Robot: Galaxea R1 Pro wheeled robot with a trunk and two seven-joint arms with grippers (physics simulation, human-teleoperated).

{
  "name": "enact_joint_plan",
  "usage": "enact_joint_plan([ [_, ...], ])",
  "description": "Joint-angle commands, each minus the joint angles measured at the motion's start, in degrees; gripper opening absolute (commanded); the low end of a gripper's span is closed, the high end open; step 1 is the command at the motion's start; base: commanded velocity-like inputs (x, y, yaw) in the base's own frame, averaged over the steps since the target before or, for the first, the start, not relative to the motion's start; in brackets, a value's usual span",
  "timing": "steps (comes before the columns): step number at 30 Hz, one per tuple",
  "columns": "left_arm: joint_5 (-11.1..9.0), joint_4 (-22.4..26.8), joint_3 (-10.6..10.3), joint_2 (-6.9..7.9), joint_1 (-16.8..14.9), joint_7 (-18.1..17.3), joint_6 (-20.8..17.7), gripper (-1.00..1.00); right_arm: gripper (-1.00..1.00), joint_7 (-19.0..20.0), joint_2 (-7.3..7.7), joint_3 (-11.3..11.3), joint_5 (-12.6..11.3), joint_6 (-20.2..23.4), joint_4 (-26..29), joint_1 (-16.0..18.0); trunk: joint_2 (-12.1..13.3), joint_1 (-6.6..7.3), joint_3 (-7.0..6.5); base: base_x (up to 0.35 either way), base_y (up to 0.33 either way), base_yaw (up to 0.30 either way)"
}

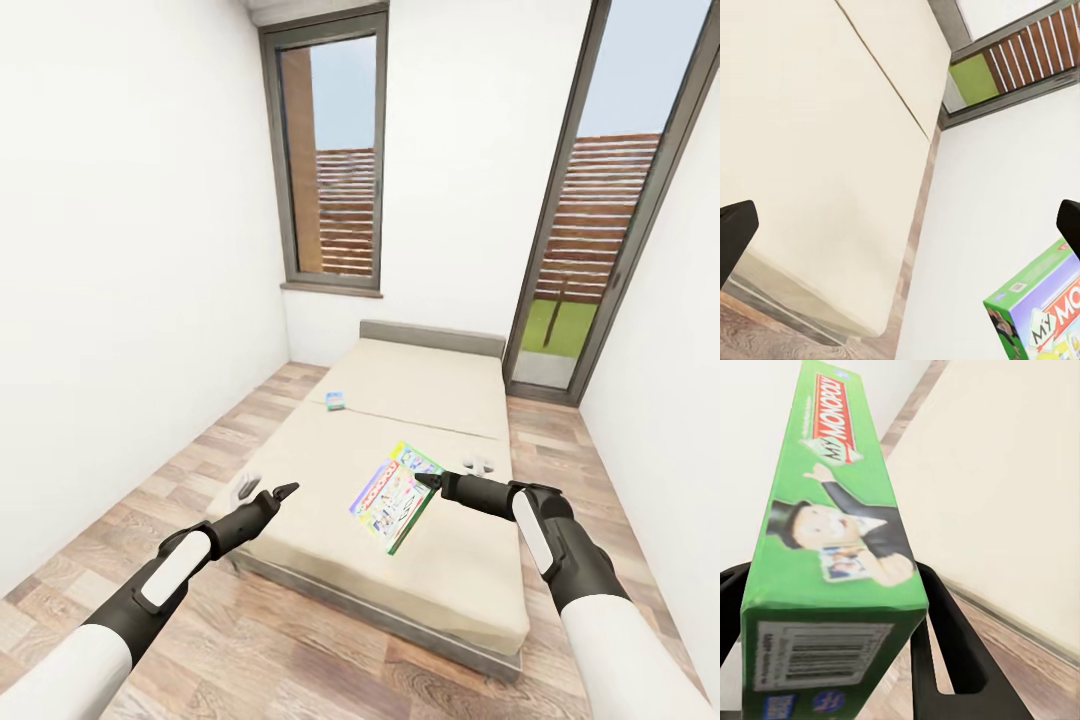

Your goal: Put all the toys in the child's room - the three board games (two on the bed and one on the table), the two jigsaw puzzles on the table, and the tennis ball on the table - inside the toy box on the table in the child's room.

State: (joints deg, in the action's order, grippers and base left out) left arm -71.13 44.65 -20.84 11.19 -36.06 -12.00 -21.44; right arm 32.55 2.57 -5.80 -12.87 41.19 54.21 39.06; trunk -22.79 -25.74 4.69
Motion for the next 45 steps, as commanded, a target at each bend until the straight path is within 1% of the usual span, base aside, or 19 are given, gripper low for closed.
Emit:
enact_joint_plan([
  [1, -0.4, 0.0, -0.2, 0.06, -0.1, 0.0, -0.1, 1.0, -1.0, 0.1, -0.01, -0.1, -0.1, 0.4, 0.0, 0.1, -0.1, -0.04, 0.04, 0.0, 0.0, 0.001],
  [7, -0.4, 0.0, -0.2, 0.06, -0.1, 0.0, -0.1, 1.0, -1.0, 0.1, -0.02, -0.1, -0.1, 0.4, 0.0, 0.1, -0.1, -0.04, -0.43, 0.0, 0.0, 0.0],
  [11, -0.4, 0.1, -0.2, 0.06, -0.1, 0.0, -0.1, 1.0, -1.0, 0.1, -0.02, -0.1, -0.2, 0.4, 0.0, 0.1, -0.1, -0.04, -0.5, 0.0, 0.0, 0.012],
  [16, -0.3, 1.6, -0.2, 0.02, -0.1, 0.0, 0.0, 1.0, -1.0, 0.1, -0.02, -0.1, -0.2, 0.4, 0.0, 0.1, -0.1, -0.04, -0.54, 0.0, 0.0, 0.138],
  [45, -0.3, 2.4, -0.3, 0.02, -0.1, 0.0, 0.1, 1.0, -1.0, 0.1, -0.02, -0.1, -0.1, 0.4, 0.0, 0.1, -0.1, -0.04, -0.56, 0.0, 0.0, 0.277],
])
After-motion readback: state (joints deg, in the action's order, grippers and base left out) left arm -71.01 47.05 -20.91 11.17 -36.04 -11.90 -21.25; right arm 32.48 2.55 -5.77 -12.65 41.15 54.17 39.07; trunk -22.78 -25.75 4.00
